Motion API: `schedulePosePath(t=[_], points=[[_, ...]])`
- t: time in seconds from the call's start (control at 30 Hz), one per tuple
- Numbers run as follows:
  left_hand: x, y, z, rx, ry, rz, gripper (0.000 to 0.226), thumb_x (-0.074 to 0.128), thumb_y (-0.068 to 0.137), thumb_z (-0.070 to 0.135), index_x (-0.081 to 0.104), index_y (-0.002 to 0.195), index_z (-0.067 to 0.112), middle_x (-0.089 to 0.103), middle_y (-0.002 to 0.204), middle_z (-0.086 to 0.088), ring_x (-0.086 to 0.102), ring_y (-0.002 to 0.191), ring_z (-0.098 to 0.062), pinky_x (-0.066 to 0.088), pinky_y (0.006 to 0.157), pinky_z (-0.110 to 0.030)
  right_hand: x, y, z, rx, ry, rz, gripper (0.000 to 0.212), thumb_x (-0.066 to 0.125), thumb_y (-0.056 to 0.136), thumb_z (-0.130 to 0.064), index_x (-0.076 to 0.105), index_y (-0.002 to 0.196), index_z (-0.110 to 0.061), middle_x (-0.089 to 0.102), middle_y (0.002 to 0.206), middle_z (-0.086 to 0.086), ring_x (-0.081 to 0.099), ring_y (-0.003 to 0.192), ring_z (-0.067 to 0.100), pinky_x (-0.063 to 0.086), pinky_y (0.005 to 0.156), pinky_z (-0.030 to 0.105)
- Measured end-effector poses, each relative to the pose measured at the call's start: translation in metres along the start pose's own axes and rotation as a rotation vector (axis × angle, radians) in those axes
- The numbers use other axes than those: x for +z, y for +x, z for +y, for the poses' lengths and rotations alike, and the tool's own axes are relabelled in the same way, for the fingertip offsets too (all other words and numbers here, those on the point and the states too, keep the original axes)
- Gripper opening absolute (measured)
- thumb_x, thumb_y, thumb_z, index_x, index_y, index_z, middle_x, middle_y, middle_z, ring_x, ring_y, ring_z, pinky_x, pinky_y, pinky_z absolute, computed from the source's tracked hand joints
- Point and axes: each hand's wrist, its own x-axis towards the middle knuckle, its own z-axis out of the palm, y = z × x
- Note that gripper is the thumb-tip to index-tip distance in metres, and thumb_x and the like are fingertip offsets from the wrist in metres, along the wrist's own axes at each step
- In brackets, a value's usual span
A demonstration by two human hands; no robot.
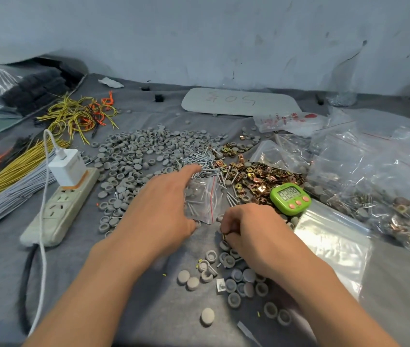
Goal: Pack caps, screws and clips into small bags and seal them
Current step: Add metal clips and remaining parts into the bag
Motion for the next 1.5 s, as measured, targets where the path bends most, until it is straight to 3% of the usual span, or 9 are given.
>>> schedulePosePath(t=[0.13, 0.2, 0.3, 0.4, 0.53, 0.63, 0.93, 1.2, 1.5], points=[[-0.008, -0.006, 0.007, 0.027, -0.034, -0.016, 0.106, 0.089, 0.070, 0.032, 0.024, 0.151, 0.053, 0.050, 0.145, 0.019, 0.050, 0.129, -0.010, 0.042, 0.108, -0.034, 0.000, -0.002, 0.005, 0.018, 0.071, 0.088, 0.016, 0.066, 0.090, -0.015, 0.066, 0.088, -0.031, 0.067, 0.089, -0.014, 0.063, 0.080, 0.013, 0.054, 0.070, 0.031], [-0.012, -0.009, 0.010, 0.053, -0.119, 0.035, 0.094, 0.090, 0.069, 0.034, 0.037, 0.144, 0.055, 0.054, 0.136, 0.026, 0.053, 0.122, -0.001, 0.043, 0.109, -0.030, -0.005, -0.003, 0.011, 0.032, 0.185, 0.166, 0.020, 0.070, 0.092, -0.015, 0.066, 0.082, -0.032, 0.067, 0.083, -0.018, 0.062, 0.072, 0.001, 0.048, 0.060, 0.017], [-0.011, -0.009, 0.017, 0.095, -0.289, 0.164, 0.052, 0.085, 0.071, 0.033, 0.067, 0.117, 0.049, 0.066, 0.103, 0.032, 0.057, 0.095, 0.009, 0.040, 0.084, -0.003, -0.014, -0.002, 0.017, 0.030, 0.622, 0.196, 0.019, 0.074, 0.092, -0.010, 0.073, 0.081, -0.025, 0.075, 0.076, -0.007, 0.066, 0.063, 0.004, 0.048, 0.059, 0.012], [-0.005, -0.006, 0.029, 0.091, -0.447, 0.167, 0.025, 0.083, 0.077, 0.035, 0.078, 0.100, 0.046, 0.070, 0.087, 0.030, 0.061, 0.080, 0.004, 0.039, 0.065, -0.004, -0.019, -0.003, 0.013, 0.032, 1.166, 0.091, 0.022, 0.071, 0.092, 0.000, 0.078, 0.081, -0.018, 0.075, 0.076, 0.004, 0.064, 0.064, 0.014, 0.051, 0.062, 0.022], [0.002, -0.001, 0.037, 0.106, -0.572, 0.139, 0.023, 0.082, 0.082, 0.024, 0.080, 0.095, 0.044, 0.071, 0.078, 0.027, 0.060, 0.061, 0.001, 0.039, 0.056, -0.007, -0.017, 0.002, 0.009, 0.131, 1.496, -0.037, 0.021, 0.065, 0.094, 0.001, 0.078, 0.085, -0.014, 0.073, 0.077, 0.007, 0.066, 0.060, 0.015, 0.056, 0.060, 0.023], [0.002, 0.002, 0.034, 0.098, -0.583, 0.121, 0.026, 0.084, 0.080, 0.023, 0.080, 0.091, 0.047, 0.071, 0.074, 0.026, 0.059, 0.059, 0.000, 0.039, 0.054, -0.008, -0.015, 0.006, 0.011, 0.168, 1.540, -0.063, 0.007, 0.068, 0.090, -0.001, 0.072, 0.094, -0.007, 0.074, 0.077, 0.009, 0.068, 0.059, 0.015, 0.056, 0.056, 0.022], [-0.002, -0.004, 0.039, 0.121, -0.473, 0.229, 0.023, 0.074, 0.068, 0.038, 0.079, 0.090, 0.046, 0.068, 0.076, 0.032, 0.066, 0.076, 0.006, 0.049, 0.070, -0.011, -0.010, 0.007, 0.010, 0.090, 1.563, -0.047, 0.011, 0.077, 0.068, -0.012, 0.082, 0.075, -0.019, 0.072, 0.070, 0.007, 0.068, 0.057, 0.014, 0.057, 0.057, 0.023], [-0.006, -0.004, 0.039, 0.083, -0.663, 0.205, 0.019, 0.078, 0.065, 0.028, 0.081, 0.082, 0.037, 0.072, 0.070, 0.021, 0.069, 0.068, 0.001, 0.055, 0.063, -0.016, -0.011, 0.003, 0.007, 0.059, 1.512, -0.022, 0.019, 0.089, 0.065, -0.008, 0.082, 0.078, -0.021, 0.072, 0.071, 0.006, 0.067, 0.058, 0.013, 0.056, 0.058, 0.022], [-0.006, -0.003, 0.039, 0.068, -0.714, 0.181, 0.024, 0.088, 0.073, 0.015, 0.080, 0.084, 0.035, 0.074, 0.072, 0.019, 0.070, 0.070, 0.000, 0.055, 0.065, -0.015, -0.014, 0.001, 0.008, 0.021, 1.525, 0.013, 0.017, 0.083, 0.067, -0.008, 0.082, 0.080, -0.019, 0.073, 0.074, 0.009, 0.070, 0.066, 0.018, 0.057, 0.066, 0.026]])
